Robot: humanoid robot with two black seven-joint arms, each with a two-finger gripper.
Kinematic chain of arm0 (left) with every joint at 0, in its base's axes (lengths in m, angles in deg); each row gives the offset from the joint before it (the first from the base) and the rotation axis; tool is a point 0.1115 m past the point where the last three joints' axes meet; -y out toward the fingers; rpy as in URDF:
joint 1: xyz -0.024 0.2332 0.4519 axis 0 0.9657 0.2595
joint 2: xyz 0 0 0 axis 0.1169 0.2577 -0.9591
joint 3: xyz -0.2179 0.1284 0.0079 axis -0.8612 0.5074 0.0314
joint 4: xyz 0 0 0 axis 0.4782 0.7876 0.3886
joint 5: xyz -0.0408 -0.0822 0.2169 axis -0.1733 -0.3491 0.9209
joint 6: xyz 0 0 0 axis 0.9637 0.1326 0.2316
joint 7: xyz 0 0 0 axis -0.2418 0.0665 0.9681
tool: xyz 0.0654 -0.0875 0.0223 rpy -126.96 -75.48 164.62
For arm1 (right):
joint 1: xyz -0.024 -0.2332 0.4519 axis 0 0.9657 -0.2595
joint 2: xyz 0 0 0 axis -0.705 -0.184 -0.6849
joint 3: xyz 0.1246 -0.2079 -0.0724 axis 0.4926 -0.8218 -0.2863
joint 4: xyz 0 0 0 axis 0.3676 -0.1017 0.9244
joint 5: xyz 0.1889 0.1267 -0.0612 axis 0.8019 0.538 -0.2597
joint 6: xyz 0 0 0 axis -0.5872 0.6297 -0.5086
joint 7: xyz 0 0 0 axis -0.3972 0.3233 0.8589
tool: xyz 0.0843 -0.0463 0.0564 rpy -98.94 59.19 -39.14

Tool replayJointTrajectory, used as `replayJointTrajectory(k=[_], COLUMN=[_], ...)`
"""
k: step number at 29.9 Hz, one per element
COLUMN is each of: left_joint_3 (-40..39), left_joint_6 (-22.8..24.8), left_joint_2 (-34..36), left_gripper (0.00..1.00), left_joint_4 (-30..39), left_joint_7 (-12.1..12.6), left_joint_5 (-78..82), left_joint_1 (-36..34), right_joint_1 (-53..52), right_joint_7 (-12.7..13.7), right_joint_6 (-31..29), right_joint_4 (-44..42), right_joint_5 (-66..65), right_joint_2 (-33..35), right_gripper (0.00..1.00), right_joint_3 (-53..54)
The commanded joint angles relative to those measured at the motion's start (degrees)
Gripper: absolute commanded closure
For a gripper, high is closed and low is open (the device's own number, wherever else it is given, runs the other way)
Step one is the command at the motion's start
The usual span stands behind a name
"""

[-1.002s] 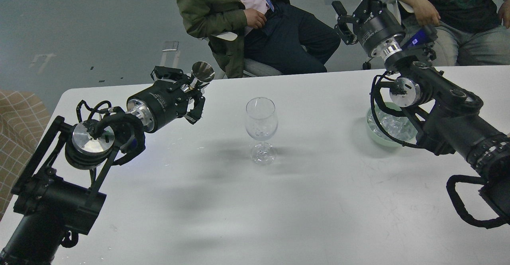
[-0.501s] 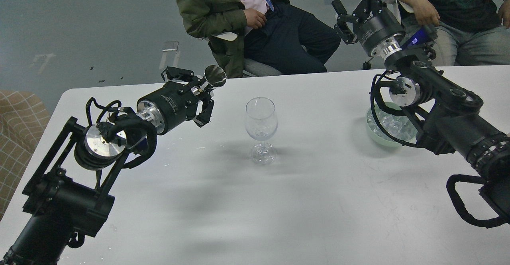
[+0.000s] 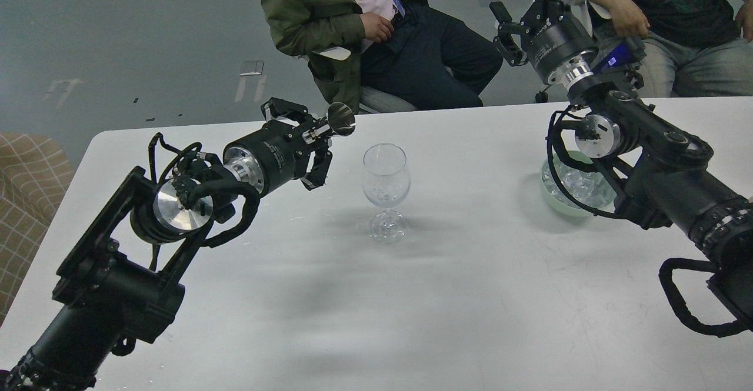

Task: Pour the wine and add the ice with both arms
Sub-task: 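Carry the jigger with the left gripper over the wine glass, then tilt the jigger with the left gripper to pour into the glass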

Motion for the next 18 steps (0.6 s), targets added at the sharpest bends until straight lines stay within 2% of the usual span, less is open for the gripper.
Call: replayJointTrajectory(k=[1, 18], left_joint_3=[2.32, 5.66], left_joint_6=[-0.77, -1.92], left_joint_2=[0.0, -1.32], left_gripper=[1.0, 1.0], left_joint_4=[-0.21, -0.3], left_joint_7=[0.0, 0.0], left_joint_5=[0.49, 8.23], left_joint_1=[-1.08, -2.4], right_joint_1=[-0.04, 0.05], right_joint_7=[0.0, 0.0], right_joint_6=[0.0, 0.0], right_joint_4=[0.0, 0.0], right_joint_5=[0.0, 0.0], right_joint_2=[0.02, -0.07], right_gripper=[0.0, 0.0], right_joint_3=[0.0, 0.0])
